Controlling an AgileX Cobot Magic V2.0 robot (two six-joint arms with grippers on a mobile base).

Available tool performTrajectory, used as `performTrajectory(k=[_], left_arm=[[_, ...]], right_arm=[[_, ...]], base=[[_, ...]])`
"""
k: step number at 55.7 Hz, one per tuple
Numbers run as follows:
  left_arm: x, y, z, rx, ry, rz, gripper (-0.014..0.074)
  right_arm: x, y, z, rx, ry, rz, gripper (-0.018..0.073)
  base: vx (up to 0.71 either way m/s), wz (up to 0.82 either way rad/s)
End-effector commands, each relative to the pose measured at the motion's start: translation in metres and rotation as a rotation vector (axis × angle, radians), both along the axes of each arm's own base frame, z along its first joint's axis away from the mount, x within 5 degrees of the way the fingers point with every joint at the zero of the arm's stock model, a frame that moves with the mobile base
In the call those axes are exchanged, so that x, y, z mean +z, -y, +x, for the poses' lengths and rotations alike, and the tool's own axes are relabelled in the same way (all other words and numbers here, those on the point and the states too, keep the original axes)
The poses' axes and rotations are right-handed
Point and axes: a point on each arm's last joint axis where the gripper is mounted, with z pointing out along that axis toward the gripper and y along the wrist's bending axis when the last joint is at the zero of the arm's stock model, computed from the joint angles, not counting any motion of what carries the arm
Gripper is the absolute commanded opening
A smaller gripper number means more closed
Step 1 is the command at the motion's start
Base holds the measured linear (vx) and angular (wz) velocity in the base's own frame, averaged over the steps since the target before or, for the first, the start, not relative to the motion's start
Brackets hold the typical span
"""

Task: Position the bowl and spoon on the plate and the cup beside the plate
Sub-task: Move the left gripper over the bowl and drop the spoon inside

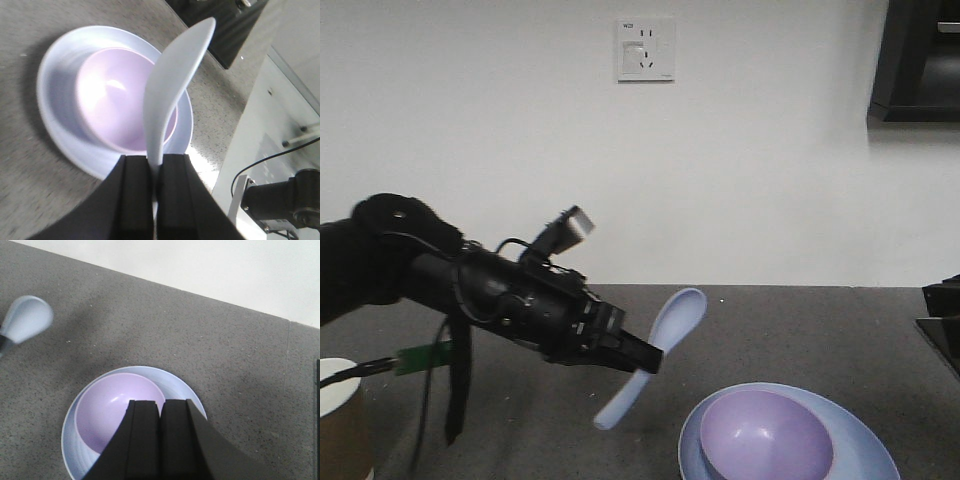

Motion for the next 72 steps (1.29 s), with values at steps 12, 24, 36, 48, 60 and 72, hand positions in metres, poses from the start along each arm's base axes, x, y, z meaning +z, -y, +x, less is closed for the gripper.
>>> performTrajectory(k=[12,24,36,48,60,72], left_arm=[[0.014,0.054,0.003,-0.026,0.083,-0.008,0.0],[-0.002,0.069,0.009,0.014,0.107,0.006,0.0004],[-0.01,0.076,0.008,0.01,0.086,0.015,0.0026],[-0.01,0.081,0.007,0.023,0.109,0.015,0.0188],[-0.01,0.088,0.005,0.034,0.143,0.021,0.0408],[-0.006,0.088,0.001,0.024,0.145,0.016,0.0511]], right_arm=[[0.015,0.002,-0.002,-0.02,0.099,0.007,-0.0012],[0.014,0.003,-0.002,-0.025,0.101,-0.008,-0.0012],[0.015,0.004,-0.002,-0.028,0.105,-0.015,-0.0012],[0.015,0.004,-0.002,-0.028,0.105,-0.015,-0.0012],[0.015,0.004,-0.002,-0.028,0.105,-0.015,-0.0012],[0.015,0.004,-0.002,-0.028,0.105,-0.015,-0.0012]], base=[[0.0,0.0],[0.0,0.0],[0.0,0.0],[0.0,0.0],[0.0,0.0],[0.0,0.0]])
